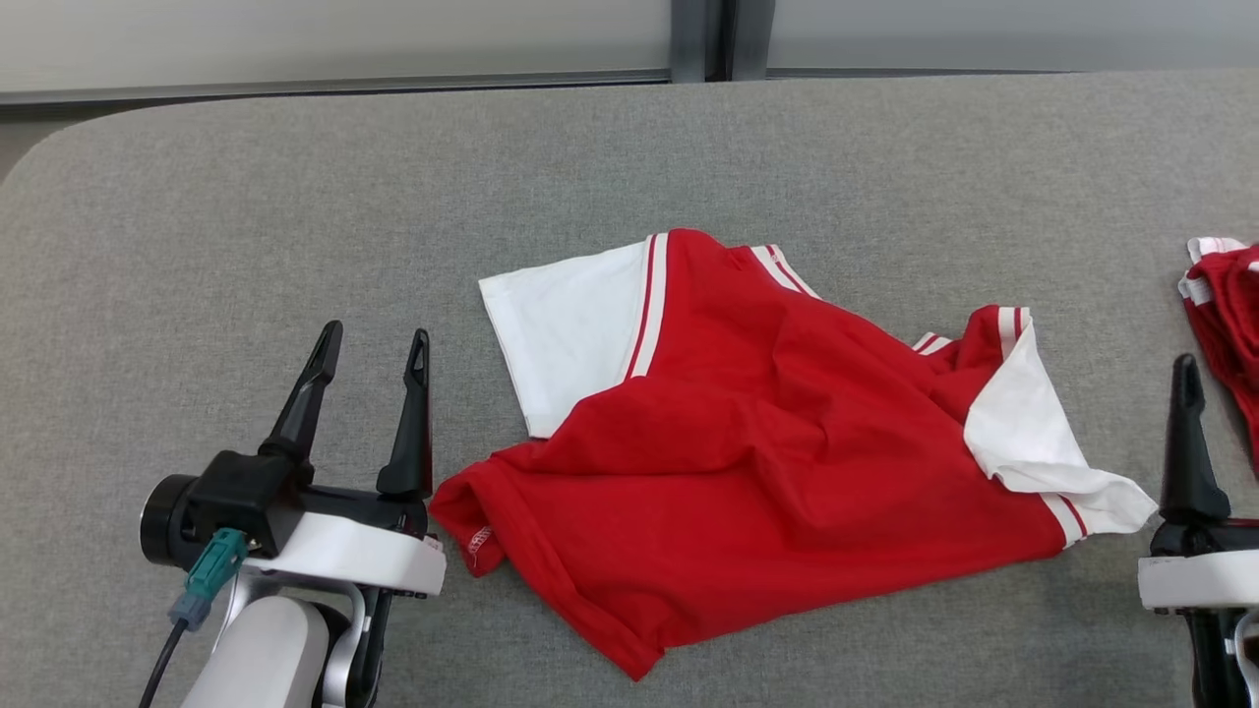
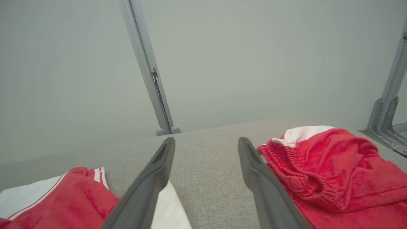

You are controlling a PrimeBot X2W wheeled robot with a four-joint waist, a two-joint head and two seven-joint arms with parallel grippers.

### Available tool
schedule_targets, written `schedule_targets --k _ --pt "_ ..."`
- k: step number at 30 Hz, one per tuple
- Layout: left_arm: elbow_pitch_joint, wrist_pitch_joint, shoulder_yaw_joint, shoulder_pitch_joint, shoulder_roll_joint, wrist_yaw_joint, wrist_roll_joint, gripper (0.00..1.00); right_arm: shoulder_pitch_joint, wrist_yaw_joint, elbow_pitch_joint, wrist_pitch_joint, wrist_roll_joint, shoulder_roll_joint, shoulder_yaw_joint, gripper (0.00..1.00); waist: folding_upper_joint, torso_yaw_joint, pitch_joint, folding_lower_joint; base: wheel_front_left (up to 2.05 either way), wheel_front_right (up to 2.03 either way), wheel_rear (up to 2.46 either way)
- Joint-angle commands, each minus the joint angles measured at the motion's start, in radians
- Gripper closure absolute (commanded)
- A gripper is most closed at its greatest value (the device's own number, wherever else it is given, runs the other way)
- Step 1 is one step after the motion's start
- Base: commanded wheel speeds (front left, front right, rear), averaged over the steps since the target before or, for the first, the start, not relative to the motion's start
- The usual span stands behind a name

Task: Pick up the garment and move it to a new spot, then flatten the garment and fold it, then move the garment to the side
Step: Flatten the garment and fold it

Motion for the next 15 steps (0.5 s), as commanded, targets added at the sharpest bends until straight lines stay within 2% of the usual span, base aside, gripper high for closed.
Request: schedule_targets --k 1,7,15 --pt "-0.001 -0.006 0.008 0.011 0.007 0.008 -0.001 0.0 0.013 0.0 -0.037 0.017 -0.044 -0.015 0.006 0.0 0.0 -0.006 -0.012 0.0 0.0 0.0 0.0" --pt "0.001 -0.005 0.005 0.042 0.016 0.009 -0.001 0.0 0.045 0.0 -0.169 0.091 -0.134 -0.02 0.05 0.0 0.0 -0.016 -0.045 0.0 0.0 0.0 0.0" --pt "-0.004 0.015 -0.007 0.108 0.026 0.022 -0.009 0.0 0.127 0.0 -0.255 0.17 -0.153 0.013 0.109 0.0 0.0 -0.033 -0.104 0.0 0.0 0.0 0.0"
